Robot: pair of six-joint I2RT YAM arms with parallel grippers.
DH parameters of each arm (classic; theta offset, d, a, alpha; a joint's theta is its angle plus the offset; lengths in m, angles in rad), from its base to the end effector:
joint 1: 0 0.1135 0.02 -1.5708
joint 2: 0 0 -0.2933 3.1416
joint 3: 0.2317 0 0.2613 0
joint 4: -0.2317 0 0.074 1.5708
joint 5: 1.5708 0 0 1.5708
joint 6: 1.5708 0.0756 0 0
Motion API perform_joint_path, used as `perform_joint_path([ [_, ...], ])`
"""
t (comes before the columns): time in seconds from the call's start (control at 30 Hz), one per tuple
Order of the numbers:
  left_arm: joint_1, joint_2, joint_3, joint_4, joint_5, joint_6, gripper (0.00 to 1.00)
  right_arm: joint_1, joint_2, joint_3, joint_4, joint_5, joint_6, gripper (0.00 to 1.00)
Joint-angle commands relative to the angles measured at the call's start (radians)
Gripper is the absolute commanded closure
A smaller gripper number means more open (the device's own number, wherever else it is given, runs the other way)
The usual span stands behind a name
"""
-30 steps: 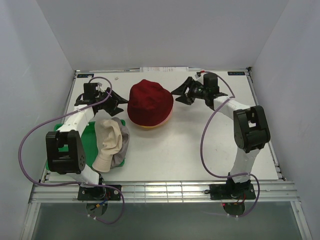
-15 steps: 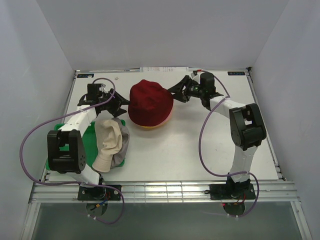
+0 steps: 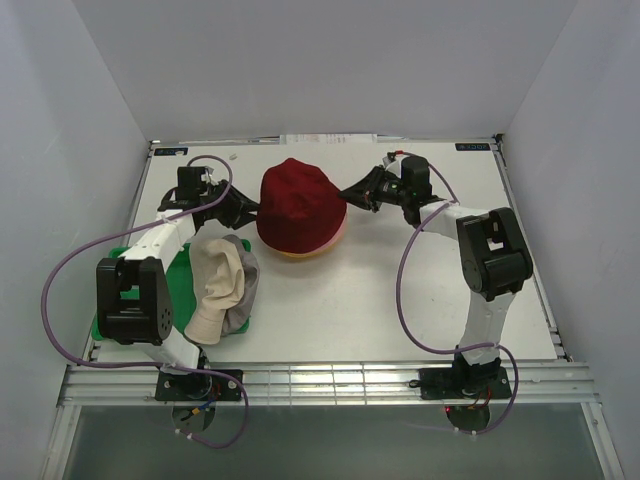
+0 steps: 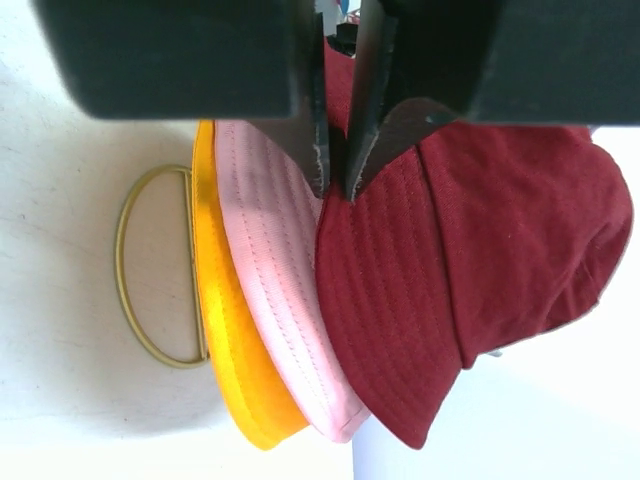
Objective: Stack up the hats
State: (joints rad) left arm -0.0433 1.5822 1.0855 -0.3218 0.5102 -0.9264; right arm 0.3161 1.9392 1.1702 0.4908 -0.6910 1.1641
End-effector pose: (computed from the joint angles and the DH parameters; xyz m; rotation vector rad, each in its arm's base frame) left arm 0.3692 -0.0530 0.2361 -0.8385 2.3787 -1.0407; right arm 0.4387 0.1942 0.2171 0.3377 2.1077 1.5954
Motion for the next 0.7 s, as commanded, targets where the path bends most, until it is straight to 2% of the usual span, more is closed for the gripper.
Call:
perform_joint_path([
  [0.0, -0.004, -0.011, 0.019, 0.015, -0.006, 0.0, 0.6, 0.006, -0.025, -0.044, 0.037, -0.008, -0.027, 0.87],
  [0.1, -0.006, -0.004, 0.021, 0.017, -0.009, 0.0, 0.72, 0.006, -0.042, -0.088, 0.034, 0.002, -0.041, 0.9],
  [0.23, -0.006, 0.01, 0.022, 0.021, -0.007, 0.001, 0.97, 0.006, -0.062, -0.125, 0.009, 0.027, -0.084, 0.92],
  [0.27, -0.004, 0.013, 0.021, 0.024, -0.009, 0.0, 1.0, 0.008, -0.06, -0.13, 0.009, 0.027, -0.087, 0.92],
  [0.5, -0.006, 0.022, 0.01, 0.024, -0.002, 0.012, 1.0, 0.012, -0.065, -0.13, -0.003, 0.027, -0.096, 0.92],
  [0.57, -0.004, 0.016, 0.016, 0.006, -0.015, 0.021, 0.88, 0.011, -0.065, -0.121, -0.014, 0.028, -0.106, 0.92],
  [0.6, -0.006, 0.013, 0.019, 0.001, -0.021, 0.032, 0.74, 0.011, -0.068, -0.118, -0.026, 0.028, -0.109, 0.92],
  [0.67, -0.001, 0.002, 0.025, -0.019, -0.032, 0.043, 0.61, 0.011, -0.069, -0.125, -0.031, 0.03, -0.112, 0.92],
])
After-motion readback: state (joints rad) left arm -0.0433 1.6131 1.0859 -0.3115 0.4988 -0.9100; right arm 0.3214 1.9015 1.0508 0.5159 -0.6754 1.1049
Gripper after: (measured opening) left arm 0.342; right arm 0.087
